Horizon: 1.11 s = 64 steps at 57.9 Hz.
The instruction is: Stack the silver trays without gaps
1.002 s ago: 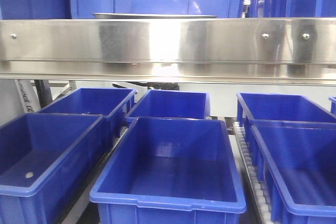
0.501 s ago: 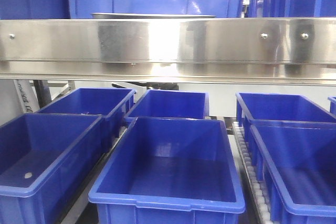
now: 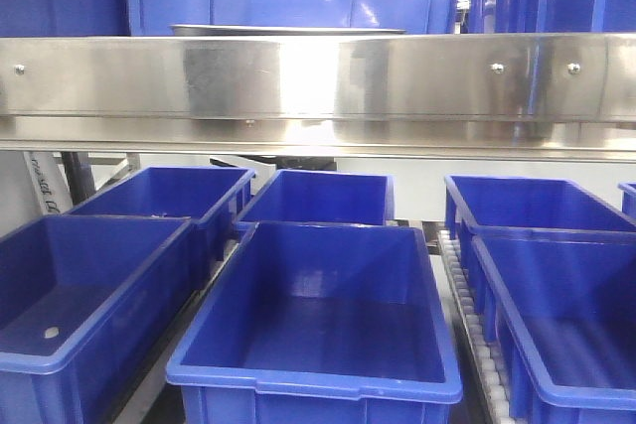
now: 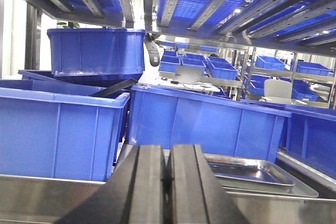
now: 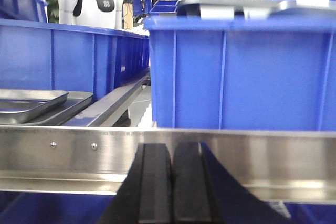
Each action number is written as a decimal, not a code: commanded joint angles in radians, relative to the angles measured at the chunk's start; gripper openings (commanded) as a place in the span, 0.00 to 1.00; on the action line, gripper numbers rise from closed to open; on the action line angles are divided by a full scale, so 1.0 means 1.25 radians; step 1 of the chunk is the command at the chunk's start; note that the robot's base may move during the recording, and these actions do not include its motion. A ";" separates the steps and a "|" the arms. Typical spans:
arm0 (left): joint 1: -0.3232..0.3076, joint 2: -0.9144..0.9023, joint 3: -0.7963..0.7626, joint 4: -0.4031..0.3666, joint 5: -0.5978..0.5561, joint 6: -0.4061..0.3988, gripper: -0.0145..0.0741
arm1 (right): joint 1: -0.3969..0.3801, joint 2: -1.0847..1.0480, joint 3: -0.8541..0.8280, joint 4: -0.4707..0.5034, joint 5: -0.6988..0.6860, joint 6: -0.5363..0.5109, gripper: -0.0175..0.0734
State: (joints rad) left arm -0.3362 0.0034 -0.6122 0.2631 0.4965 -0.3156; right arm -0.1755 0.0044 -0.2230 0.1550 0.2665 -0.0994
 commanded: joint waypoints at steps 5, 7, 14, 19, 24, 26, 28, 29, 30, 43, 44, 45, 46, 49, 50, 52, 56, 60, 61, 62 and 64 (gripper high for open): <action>0.003 -0.003 0.001 -0.003 -0.005 -0.007 0.14 | -0.005 -0.004 0.072 0.000 -0.066 0.016 0.11; 0.003 -0.003 0.001 -0.003 -0.005 -0.007 0.14 | -0.005 -0.004 0.085 0.000 -0.066 0.016 0.11; 0.003 -0.003 0.001 -0.003 -0.005 -0.007 0.14 | -0.005 -0.004 0.123 0.000 -0.089 0.016 0.11; 0.003 -0.003 0.001 -0.003 -0.005 -0.007 0.14 | 0.000 -0.004 0.145 -0.008 -0.124 0.016 0.11; 0.003 -0.003 0.001 -0.003 -0.005 -0.007 0.14 | 0.003 -0.004 0.163 -0.016 -0.166 0.016 0.11; 0.003 -0.003 0.001 -0.003 -0.005 -0.007 0.14 | 0.007 -0.004 0.172 -0.020 -0.185 0.016 0.11; 0.003 -0.003 0.001 -0.003 -0.005 -0.007 0.14 | 0.008 -0.004 0.178 -0.022 -0.202 0.016 0.11; 0.003 -0.003 0.001 -0.003 -0.005 -0.007 0.14 | 0.010 -0.004 0.178 -0.022 -0.213 0.016 0.11; 0.003 -0.003 0.001 -0.003 -0.005 -0.007 0.14 | 0.012 -0.004 0.178 -0.022 -0.213 0.016 0.11; 0.003 -0.003 0.001 -0.003 -0.005 -0.007 0.14 | 0.017 -0.004 0.178 -0.031 -0.213 0.016 0.11; 0.003 -0.003 0.001 -0.003 -0.005 -0.007 0.14 | 0.017 -0.004 0.178 -0.033 -0.213 0.016 0.11; 0.003 -0.003 0.001 -0.003 -0.005 -0.007 0.14 | 0.017 -0.004 0.178 -0.035 -0.213 0.016 0.11; 0.003 -0.003 0.001 -0.003 -0.005 -0.007 0.14 | 0.017 -0.004 0.178 -0.035 -0.213 0.016 0.11; 0.003 -0.003 0.001 -0.003 -0.005 -0.007 0.14 | 0.017 -0.004 0.178 -0.037 -0.201 0.016 0.11; 0.003 -0.003 0.001 -0.003 -0.005 -0.007 0.14 | 0.017 -0.004 0.178 -0.037 -0.194 0.016 0.11; 0.003 -0.003 0.001 -0.003 -0.005 -0.007 0.14 | 0.017 -0.004 0.178 -0.037 -0.183 0.016 0.11; 0.003 -0.003 0.001 -0.003 -0.005 -0.007 0.14 | 0.017 -0.004 0.178 -0.037 -0.164 0.016 0.11; 0.003 -0.003 0.001 -0.003 -0.005 -0.007 0.14 | 0.017 -0.004 0.178 -0.037 -0.164 0.016 0.11; 0.003 -0.003 0.001 -0.003 -0.005 -0.007 0.14 | 0.017 -0.004 0.178 -0.037 -0.164 0.016 0.11; 0.003 -0.003 0.001 -0.003 -0.005 -0.007 0.14 | 0.017 -0.004 0.178 -0.037 -0.166 0.016 0.11; 0.003 -0.003 0.001 -0.003 -0.005 -0.007 0.14 | 0.017 -0.004 0.178 -0.037 -0.166 0.016 0.11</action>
State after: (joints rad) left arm -0.3362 0.0034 -0.6122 0.2631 0.4965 -0.3156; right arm -0.1567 0.0038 0.0000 0.1199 0.0674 -0.0780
